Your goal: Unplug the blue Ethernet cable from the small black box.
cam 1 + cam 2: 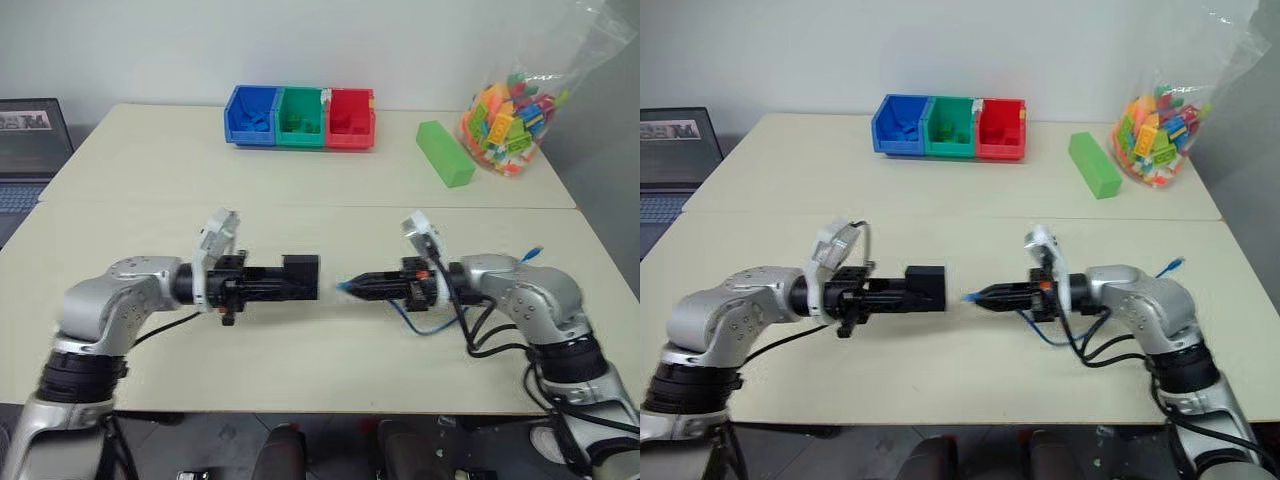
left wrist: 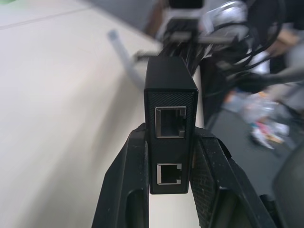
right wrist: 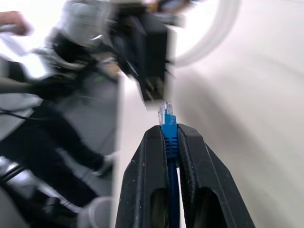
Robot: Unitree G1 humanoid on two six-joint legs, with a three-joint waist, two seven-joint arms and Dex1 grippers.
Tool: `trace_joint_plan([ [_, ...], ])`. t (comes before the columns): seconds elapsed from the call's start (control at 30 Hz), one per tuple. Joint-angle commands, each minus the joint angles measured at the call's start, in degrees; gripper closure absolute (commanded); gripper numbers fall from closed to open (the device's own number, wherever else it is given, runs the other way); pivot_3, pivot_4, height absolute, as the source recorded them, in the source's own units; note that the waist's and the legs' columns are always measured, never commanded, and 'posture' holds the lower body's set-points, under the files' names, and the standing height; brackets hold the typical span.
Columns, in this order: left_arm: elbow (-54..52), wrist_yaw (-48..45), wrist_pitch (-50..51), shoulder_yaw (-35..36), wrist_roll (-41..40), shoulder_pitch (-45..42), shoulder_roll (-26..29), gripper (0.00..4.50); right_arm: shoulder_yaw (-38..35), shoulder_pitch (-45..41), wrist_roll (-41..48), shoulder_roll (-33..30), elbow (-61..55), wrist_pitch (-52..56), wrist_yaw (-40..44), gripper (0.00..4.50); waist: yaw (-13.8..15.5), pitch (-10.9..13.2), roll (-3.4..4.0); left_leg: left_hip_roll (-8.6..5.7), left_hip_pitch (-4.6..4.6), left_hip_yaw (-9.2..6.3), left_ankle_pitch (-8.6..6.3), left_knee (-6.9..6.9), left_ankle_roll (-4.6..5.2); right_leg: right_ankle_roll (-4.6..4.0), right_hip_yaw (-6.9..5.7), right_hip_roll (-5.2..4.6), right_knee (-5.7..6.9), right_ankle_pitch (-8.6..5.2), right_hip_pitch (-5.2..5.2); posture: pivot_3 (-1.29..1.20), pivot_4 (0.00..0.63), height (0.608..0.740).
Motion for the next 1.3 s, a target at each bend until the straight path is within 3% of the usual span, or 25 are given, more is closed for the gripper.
trace_joint_plan([
  [0.03, -2.12, 0.32, -0.34, 0.87, -0.96, -0.91, -0.85, 3.71, -1.41, -0.72, 2.23, 1.46, -3.77, 0.12, -0.65, 4.47, -0.04, 0.00, -0.01, 0.03, 0.01, -0.01, 0.00, 0.00, 0.00, 0.07, -0.01, 0.02, 0.00, -0.04, 0.01, 0.00, 0.150, 0.740],
  [0.17, -3.66, 0.97, 0.47, 0.62, -1.70, -0.85, -2.10, 3.71, -2.20, -0.89, 3.79, 3.56, -6.20, 1.07, -2.19, 4.47, -0.09, 0.00, 0.00, 0.04, -0.01, -0.02, 0.00, -0.02, 0.00, 0.13, -0.01, 0.04, 0.01, -0.08, -0.01, 0.00, 0.150, 0.740],
  [0.23, -4.12, 1.19, 0.64, 0.53, -1.77, -0.66, -2.36, 3.71, -2.30, -0.87, 3.58, 4.34, -6.41, 0.80, -3.40, 3.77, -0.09, 0.00, 0.00, 0.04, -0.04, -0.02, 0.00, -0.01, 0.00, 0.08, 0.00, 0.03, 0.00, -0.04, -0.01, 0.00, 0.150, 0.740],
  [0.33, -3.88, 1.48, 0.66, 0.89, -1.67, -0.60, -2.31, 3.71, -2.37, -0.76, 1.32, 4.97, -5.17, -1.30, -5.12, 3.24, -0.05, 0.00, 0.00, 0.02, -0.03, -0.01, 0.00, -0.01, 0.00, 0.06, 0.00, 0.03, 0.00, -0.03, -0.02, 0.00, 0.150, 0.740],
  [0.43, -3.29, 2.07, 0.44, 2.04, -1.52, -0.36, -2.08, 3.71, -2.82, -1.98, -3.44, 6.96, 0.63, -6.36, -9.26, 3.22, -0.05, 0.00, 0.00, 0.03, -0.02, -0.02, 0.00, 0.00, 0.00, 0.07, -0.01, 0.03, 0.00, -0.04, -0.01, 0.00, 0.150, 0.740],
  [0.6, -3.42, 4.68, 0.16, 5.83, -2.13, 1.44, -1.77, 3.71, 0.57, -6.17, -20.38, 10.89, 18.60, -25.38, -19.40, 3.22, -0.36, 0.00, 0.00, 0.03, -0.01, 0.03, 0.00, -0.01, 0.00, 0.04, 0.04, 0.04, 0.02, -0.02, -0.05, 0.00, 0.150, 0.740],
  [0.7, -4.17, 6.59, 0.59, 8.54, -2.64, 2.75, -1.31, 3.71, 1.47, -6.10, -20.84, 10.82, 18.64, -27.93, -14.96, 3.22, -0.47, -0.01, -0.01, 0.03, -0.10, 0.08, 0.01, -0.04, -0.01, -0.09, 0.08, 0.02, 0.02, 0.05, -0.20, 0.00, 0.150, 0.740],
  [0.8, -6.10, 6.72, 0.62, 10.67, -2.75, 5.67, 0.41, 3.71, 7.61, -0.86, -19.80, 3.69, 6.28, -27.48, -1.19, 3.22, -0.29, 0.01, 0.03, 0.05, -0.53, 0.02, 0.01, 0.01, -0.03, -0.12, 0.00, 0.02, 0.03, 0.07, -0.53, 0.00, 0.150, 0.740],
  [0.87, -7.89, 6.43, 0.56, 11.33, -2.57, 8.15, 1.54, 3.71, 10.50, 1.55, -20.73, 1.33, 2.37, -27.94, 2.03, 3.22, 0.03, 0.01, 0.03, 0.06, -0.61, 0.01, 0.01, 0.04, -0.03, -0.13, -0.04, -0.01, 0.02, 0.07, -0.51, 0.00, 0.150, 0.740],
  [0.97, -10.57, 5.81, 0.38, 11.82, -2.47, 11.85, 3.05, 3.71, 13.41, 3.33, -21.30, 1.16, -0.37, -27.45, 3.40, 3.22, -0.04, 0.01, 0.01, 0.05, -0.70, 0.05, 0.00, 0.03, -0.03, -0.13, -0.06, -0.08, -0.09, 0.06, -0.51, 0.00, 0.150, 0.740],
  [1.1, -14.03, 4.00, -0.69, 11.73, -1.51, 16.48, 6.20, 3.71, 18.18, 4.03, -26.00, 2.69, -0.70, -29.94, 2.85, 2.47, -0.15, 0.01, 0.02, 0.07, -0.65, 0.01, 0.01, 0.07, -0.02, -0.12, -0.04, -0.07, 0.01, 0.05, -0.51, 0.00, 0.150, 0.740],
  [1.3, -15.03, 4.81, -1.26, 11.38, -1.95, 17.54, 6.34, 3.71, 21.73, 2.53, -34.80, 6.07, 6.20, -35.24, -1.71, 2.46, 0.07, 0.01, 0.01, 0.06, -0.36, -0.02, 0.11, 0.07, 0.10, 0.16, -0.07, 0.00, 0.05, -0.07, -0.30, 0.00, 0.150, 0.740],
])
